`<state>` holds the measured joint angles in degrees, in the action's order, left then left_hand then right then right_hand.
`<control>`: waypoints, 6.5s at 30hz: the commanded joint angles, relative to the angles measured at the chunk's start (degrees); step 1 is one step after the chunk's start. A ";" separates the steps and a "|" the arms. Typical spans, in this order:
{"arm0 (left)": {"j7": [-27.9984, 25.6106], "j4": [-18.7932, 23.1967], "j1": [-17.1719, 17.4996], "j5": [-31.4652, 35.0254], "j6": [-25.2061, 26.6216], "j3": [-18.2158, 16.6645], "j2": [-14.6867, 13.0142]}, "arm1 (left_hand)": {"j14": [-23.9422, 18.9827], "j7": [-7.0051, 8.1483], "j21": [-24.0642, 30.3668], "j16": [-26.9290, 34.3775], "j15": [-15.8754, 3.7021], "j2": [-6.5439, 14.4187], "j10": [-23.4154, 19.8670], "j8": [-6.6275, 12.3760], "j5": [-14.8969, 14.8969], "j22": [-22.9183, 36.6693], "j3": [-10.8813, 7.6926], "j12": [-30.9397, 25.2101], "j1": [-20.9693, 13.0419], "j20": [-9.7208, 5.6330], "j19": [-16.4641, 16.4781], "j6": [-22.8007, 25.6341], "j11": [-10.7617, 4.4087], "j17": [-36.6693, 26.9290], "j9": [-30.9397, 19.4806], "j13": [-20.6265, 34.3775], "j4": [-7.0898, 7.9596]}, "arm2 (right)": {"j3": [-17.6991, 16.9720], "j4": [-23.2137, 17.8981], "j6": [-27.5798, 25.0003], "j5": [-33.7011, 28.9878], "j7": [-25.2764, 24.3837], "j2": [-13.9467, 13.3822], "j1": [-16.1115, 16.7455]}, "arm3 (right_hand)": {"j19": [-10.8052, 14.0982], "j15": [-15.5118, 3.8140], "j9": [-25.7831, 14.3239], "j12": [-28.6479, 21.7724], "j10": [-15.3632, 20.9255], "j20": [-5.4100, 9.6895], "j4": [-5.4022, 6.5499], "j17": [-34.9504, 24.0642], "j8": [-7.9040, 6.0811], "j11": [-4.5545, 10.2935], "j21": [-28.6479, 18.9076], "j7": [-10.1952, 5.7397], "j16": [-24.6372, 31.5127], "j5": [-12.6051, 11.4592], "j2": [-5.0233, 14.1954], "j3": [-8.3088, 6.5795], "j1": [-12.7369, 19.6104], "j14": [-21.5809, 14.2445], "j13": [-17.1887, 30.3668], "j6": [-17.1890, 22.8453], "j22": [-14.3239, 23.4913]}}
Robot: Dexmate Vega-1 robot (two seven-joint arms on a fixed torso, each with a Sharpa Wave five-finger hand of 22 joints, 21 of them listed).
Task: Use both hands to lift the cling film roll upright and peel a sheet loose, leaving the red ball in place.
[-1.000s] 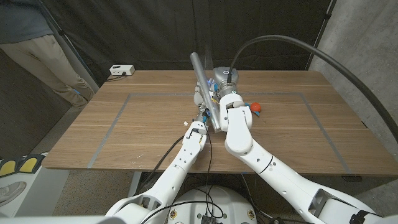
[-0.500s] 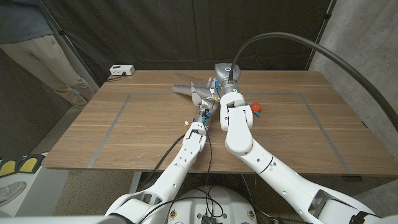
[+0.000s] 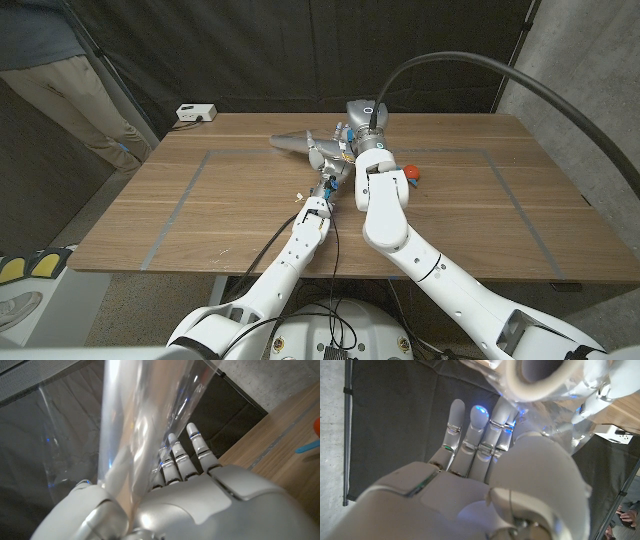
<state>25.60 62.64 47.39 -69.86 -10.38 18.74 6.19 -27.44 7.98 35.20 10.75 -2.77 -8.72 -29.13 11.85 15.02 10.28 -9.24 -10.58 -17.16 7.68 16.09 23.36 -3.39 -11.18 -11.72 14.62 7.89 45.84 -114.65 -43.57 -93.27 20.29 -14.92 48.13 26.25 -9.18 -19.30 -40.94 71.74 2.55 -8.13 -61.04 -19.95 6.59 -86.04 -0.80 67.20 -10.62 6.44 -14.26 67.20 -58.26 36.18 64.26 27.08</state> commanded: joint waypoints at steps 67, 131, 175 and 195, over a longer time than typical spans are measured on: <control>2.83 -3.70 -2.17 5.77 -0.49 1.94 -2.52 | 3.51 -0.72 -2.67 0.53 -0.76 -0.09 3.37 -0.06 1.62 0.42 3.10 -0.67 -0.56 0.46 -1.58 -2.59 0.95 0.09 -0.15 -0.95 -0.75 | 38.71 -6.85 -26.98 44.36 21.73 -18.71 -48.97 | -16.17 -3.81 2.74 3.98 -11.14 4.20 0.23 14.12 0.02 -1.03 -3.84 -2.74 -5.48 -1.49 4.29 2.09 -8.14 12.18 -3.64 -3.10 -13.73; 12.79 -13.25 -7.71 7.10 -1.40 0.31 -0.11 | 9.60 0.65 -6.06 -0.10 2.32 -0.55 9.39 -0.80 2.63 0.63 6.87 -0.21 -0.89 3.12 -5.48 -7.94 2.07 -0.04 -0.27 -1.46 -1.50 | 6.82 4.41 -8.71 12.93 -12.44 -3.97 -11.13 | -11.23 -3.58 -2.46 0.40 -6.20 3.55 -0.13 3.14 -0.73 -1.55 -4.05 0.17 -0.39 -1.06 2.43 -3.11 -4.75 7.24 -1.82 0.08 -11.88; 19.87 -16.30 -8.50 7.84 -4.33 1.22 0.05 | 18.35 -2.14 -10.13 -0.32 5.99 -1.37 20.20 -1.21 3.64 0.78 12.92 0.12 -1.39 4.49 -10.08 -17.18 4.60 0.00 -0.08 -1.96 -2.76 | 4.74 11.90 -6.97 15.14 -24.75 -0.37 -16.40 | -10.67 -3.55 -3.65 0.46 -5.74 3.65 -0.29 -3.69 0.30 -1.29 -4.02 0.18 -0.99 -0.94 1.63 -5.56 -5.56 6.72 -1.80 0.88 -11.13; 23.81 -19.13 -10.11 9.00 -4.85 0.63 0.45 | 25.61 -3.44 -13.37 -0.43 8.77 -1.09 29.82 -1.67 4.25 0.97 19.02 0.13 -0.01 4.51 -14.16 -26.62 8.06 -0.01 0.18 -2.56 -3.02 | 5.92 15.14 -6.80 16.86 -28.46 0.35 -20.87 | -10.65 -3.53 -4.09 0.52 -5.60 3.67 -0.36 -4.86 0.74 -1.27 -3.99 0.11 -1.96 -0.92 1.32 -6.29 -5.94 6.28 -1.55 1.14 -10.91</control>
<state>48.06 44.34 37.67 -61.44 -14.83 19.83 6.44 -2.47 4.39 22.17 10.40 5.81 -10.08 -0.11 10.37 18.87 11.08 9.17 -10.37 -17.30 11.88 2.40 -2.52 4.29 -11.06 -11.44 11.97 4.84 51.14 -101.43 -50.76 -77.57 -5.98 -15.06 29.82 15.01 -6.75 -23.27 -40.28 65.87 2.35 -8.52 -65.67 -19.24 4.83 -90.03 -0.62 65.64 -11.63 7.91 -20.03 60.68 -51.32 34.40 64.91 15.84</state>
